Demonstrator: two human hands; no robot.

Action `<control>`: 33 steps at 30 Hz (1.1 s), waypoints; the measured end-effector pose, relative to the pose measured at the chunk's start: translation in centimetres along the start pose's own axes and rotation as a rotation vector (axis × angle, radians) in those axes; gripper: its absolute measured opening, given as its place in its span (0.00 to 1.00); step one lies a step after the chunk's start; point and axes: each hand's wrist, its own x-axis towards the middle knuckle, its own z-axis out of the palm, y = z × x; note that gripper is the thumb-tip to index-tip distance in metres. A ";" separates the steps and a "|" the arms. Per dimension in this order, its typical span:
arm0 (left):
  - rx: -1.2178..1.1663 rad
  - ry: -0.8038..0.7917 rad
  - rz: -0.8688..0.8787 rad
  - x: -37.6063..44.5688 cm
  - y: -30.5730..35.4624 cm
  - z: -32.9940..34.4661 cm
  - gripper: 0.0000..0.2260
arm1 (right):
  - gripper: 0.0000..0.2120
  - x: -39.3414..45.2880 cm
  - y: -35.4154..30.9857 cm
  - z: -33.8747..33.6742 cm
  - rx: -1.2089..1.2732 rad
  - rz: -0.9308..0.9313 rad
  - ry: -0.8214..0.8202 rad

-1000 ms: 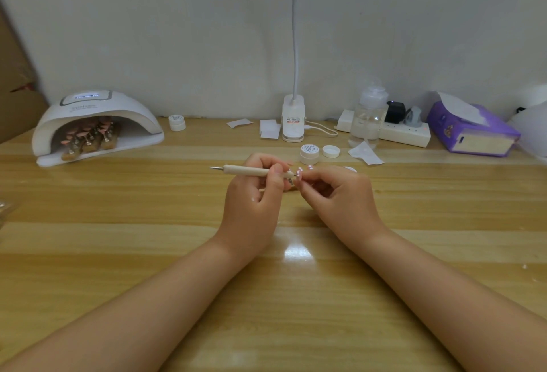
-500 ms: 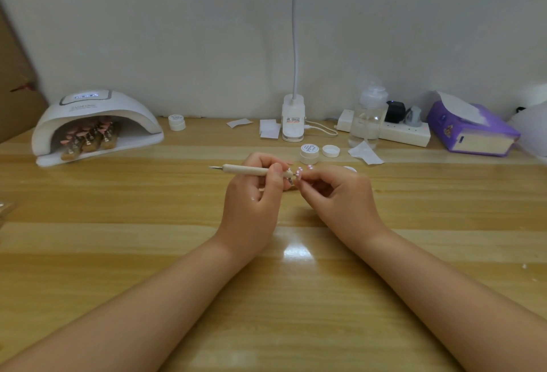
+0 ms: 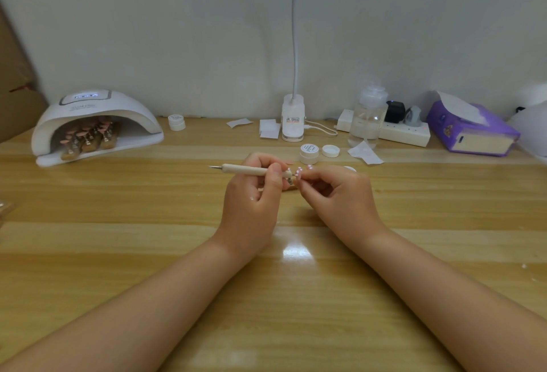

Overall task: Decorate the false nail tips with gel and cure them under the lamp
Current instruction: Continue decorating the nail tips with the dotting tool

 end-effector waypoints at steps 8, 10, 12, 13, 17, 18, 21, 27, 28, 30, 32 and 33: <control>-0.005 -0.003 0.009 -0.1 0.1 -0.1 0.07 | 0.02 0.0 -0.1 0.0 0.000 0.009 -0.007; -0.011 0.010 0.016 -0.1 0.1 -0.1 0.07 | 0.02 0.0 -0.1 0.0 0.006 0.013 -0.007; -0.014 0.018 0.021 -0.1 0.2 -0.1 0.07 | 0.01 0.0 -0.1 0.0 0.005 0.012 -0.009; -0.016 0.018 0.021 0.0 0.2 -0.1 0.07 | 0.01 0.0 0.0 0.0 0.004 0.012 -0.008; -0.018 0.000 0.006 0.0 0.1 0.1 0.07 | 0.02 0.0 0.1 0.0 0.000 0.013 -0.014; -0.016 -0.003 0.000 0.0 0.1 0.1 0.07 | 0.02 0.1 0.1 0.0 -0.001 0.015 -0.015; -0.015 -0.001 0.003 0.0 0.1 0.1 0.07 | 0.02 0.1 0.0 0.0 -0.004 0.010 -0.012; -0.008 -0.011 0.010 -0.1 0.1 0.0 0.07 | 0.02 0.1 -0.1 -0.1 -0.009 0.011 -0.030; -0.011 -0.009 0.011 -0.1 0.1 0.0 0.07 | 0.02 0.1 -0.1 -0.1 -0.006 0.012 -0.031; -0.013 0.001 0.014 -0.1 0.1 0.0 0.07 | 0.02 0.0 -0.1 -0.1 -0.006 0.012 -0.030; -0.015 -0.004 0.010 -0.1 0.1 0.0 0.07 | 0.02 0.0 -0.1 -0.1 -0.004 0.011 -0.029; -0.014 -0.006 0.009 -0.1 0.1 0.0 0.07 | 0.02 0.0 -0.1 -0.1 -0.002 0.010 -0.028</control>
